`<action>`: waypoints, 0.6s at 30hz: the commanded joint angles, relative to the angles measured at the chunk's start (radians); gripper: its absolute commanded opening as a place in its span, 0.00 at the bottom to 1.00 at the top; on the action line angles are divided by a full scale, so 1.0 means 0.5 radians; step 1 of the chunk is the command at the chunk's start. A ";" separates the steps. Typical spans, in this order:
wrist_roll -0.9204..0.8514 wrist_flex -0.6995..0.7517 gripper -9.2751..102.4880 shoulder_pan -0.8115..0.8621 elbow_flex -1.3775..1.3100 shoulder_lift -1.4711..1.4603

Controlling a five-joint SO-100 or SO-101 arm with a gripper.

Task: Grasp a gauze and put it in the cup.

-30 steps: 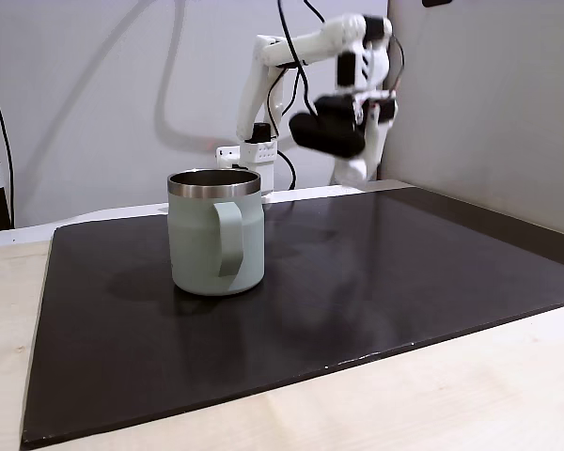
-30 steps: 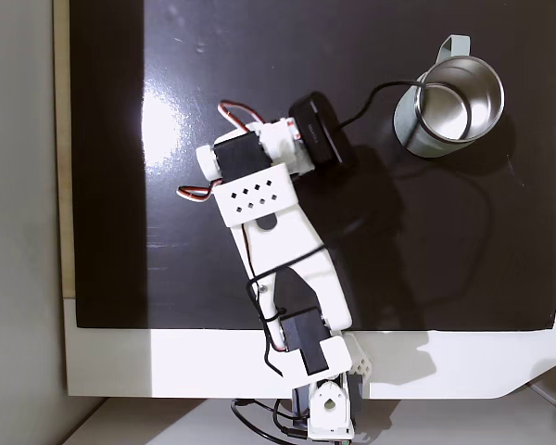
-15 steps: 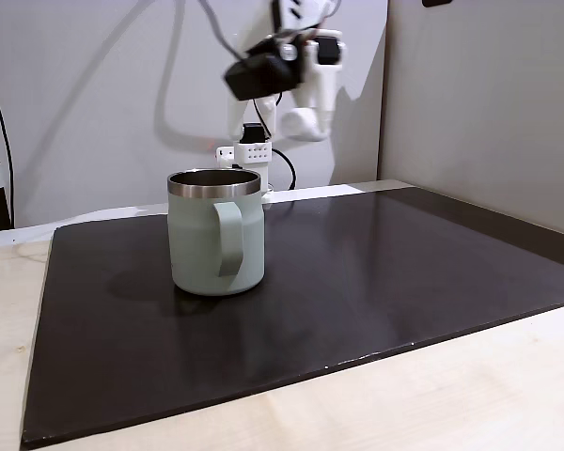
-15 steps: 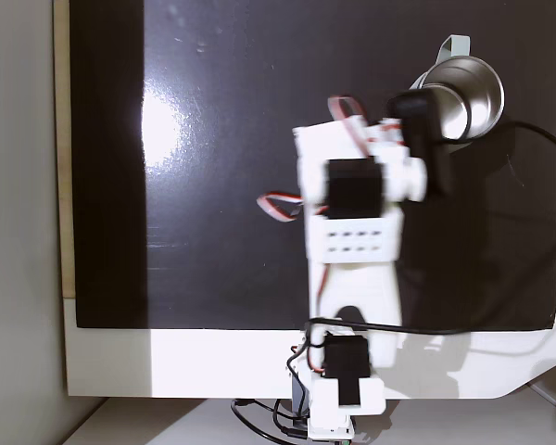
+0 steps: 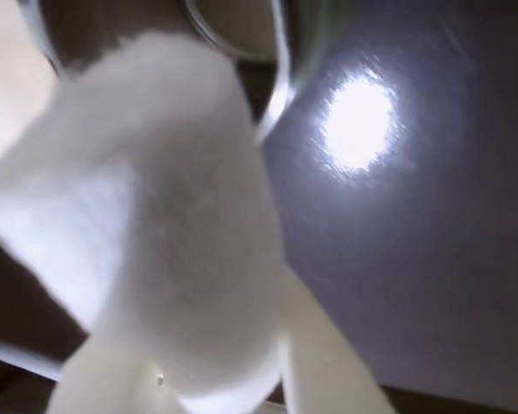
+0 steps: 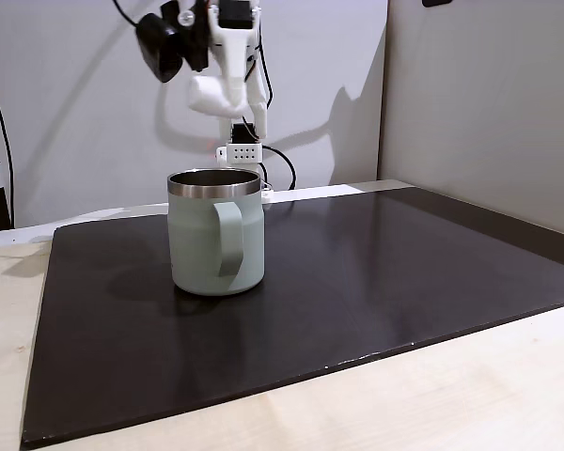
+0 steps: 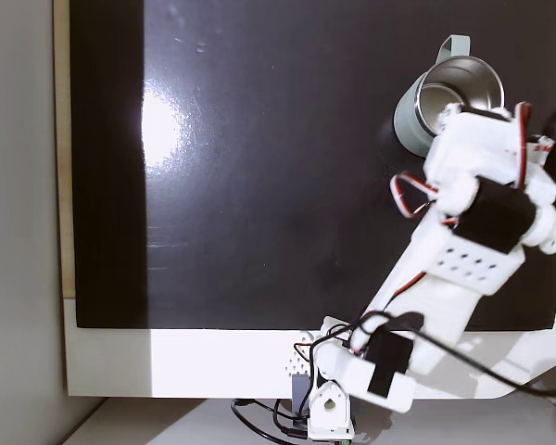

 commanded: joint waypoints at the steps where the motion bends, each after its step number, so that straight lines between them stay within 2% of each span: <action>1: 0.012 -0.037 0.08 0.028 -0.252 -0.114; 6: 0.037 0.003 0.08 0.028 -0.565 -0.399; 11: 0.043 0.202 0.08 0.018 -1.227 -0.816; 18: 0.037 0.199 0.08 0.025 -1.193 -0.841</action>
